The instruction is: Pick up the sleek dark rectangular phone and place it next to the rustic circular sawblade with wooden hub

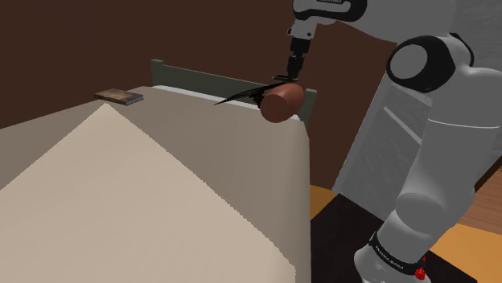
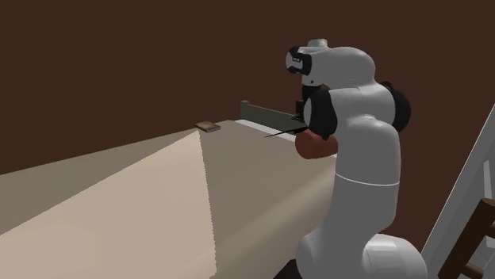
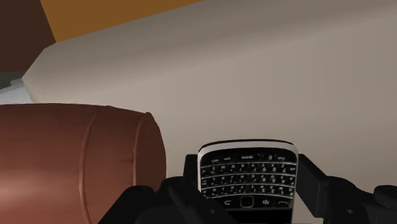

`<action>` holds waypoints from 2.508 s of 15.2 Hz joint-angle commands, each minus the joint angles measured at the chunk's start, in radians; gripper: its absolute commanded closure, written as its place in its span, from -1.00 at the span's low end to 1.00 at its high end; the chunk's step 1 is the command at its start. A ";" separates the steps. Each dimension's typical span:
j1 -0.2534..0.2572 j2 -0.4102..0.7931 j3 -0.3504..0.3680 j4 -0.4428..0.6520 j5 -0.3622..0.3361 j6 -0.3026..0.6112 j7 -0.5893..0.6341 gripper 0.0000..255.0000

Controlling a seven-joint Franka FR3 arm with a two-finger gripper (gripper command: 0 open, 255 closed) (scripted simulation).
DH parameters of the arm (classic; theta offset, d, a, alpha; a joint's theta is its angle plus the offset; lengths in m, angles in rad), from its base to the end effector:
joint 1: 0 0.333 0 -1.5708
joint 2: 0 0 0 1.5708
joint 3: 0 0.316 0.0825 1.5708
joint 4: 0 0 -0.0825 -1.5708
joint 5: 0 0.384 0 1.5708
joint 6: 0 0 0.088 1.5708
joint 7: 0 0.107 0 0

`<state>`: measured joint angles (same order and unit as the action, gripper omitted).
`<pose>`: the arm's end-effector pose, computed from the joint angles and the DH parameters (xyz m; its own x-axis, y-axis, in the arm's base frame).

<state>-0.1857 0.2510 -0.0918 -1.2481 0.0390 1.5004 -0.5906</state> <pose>0.6030 -0.1585 0.6221 0.9496 0.3133 0.0109 0.3134 -0.9495 -0.0121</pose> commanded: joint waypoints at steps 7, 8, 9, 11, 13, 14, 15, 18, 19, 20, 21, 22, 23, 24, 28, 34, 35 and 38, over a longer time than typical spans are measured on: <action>-0.098 0.131 -0.041 0.176 0.027 -0.050 -0.129 1.00; -0.097 0.122 -0.041 0.149 0.025 -0.031 -0.129 1.00; -0.095 0.114 -0.041 0.123 0.024 -0.013 -0.129 1.00; -0.092 0.100 -0.041 0.074 0.022 0.022 -0.129 1.00; -0.090 0.089 -0.040 0.029 0.021 0.055 -0.129 1.00; -0.089 0.083 -0.040 0.008 0.020 0.071 -0.129 1.00; -0.088 0.079 -0.040 -0.012 0.020 0.087 -0.130 1.00; -0.086 0.068 -0.040 -0.070 0.018 0.133 -0.130 1.00; -0.085 0.065 -0.040 -0.088 0.018 0.148 -0.130 1.00; -0.085 0.062 -0.040 -0.105 0.018 0.163 -0.130 1.00; -0.084 0.060 -0.040 -0.122 0.017 0.178 -0.131 1.00; -0.084 0.058 -0.040 -0.138 0.017 0.192 -0.131 1.00; -0.083 0.056 -0.039 -0.154 0.017 0.206 -0.131 1.00; -0.083 0.055 -0.039 -0.170 0.017 0.220 -0.131 1.00; -0.081 0.052 -0.039 -0.227 0.017 0.275 -0.132 1.00; -0.080 0.056 -0.038 -0.303 0.018 0.354 -0.135 1.00; -0.080 0.057 -0.038 -0.314 0.019 0.367 -0.135 1.00; -0.079 0.063 -0.037 -0.346 0.020 0.405 -0.136 1.00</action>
<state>-0.2642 0.3074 -0.1282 -1.5853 0.0588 1.8928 -0.7271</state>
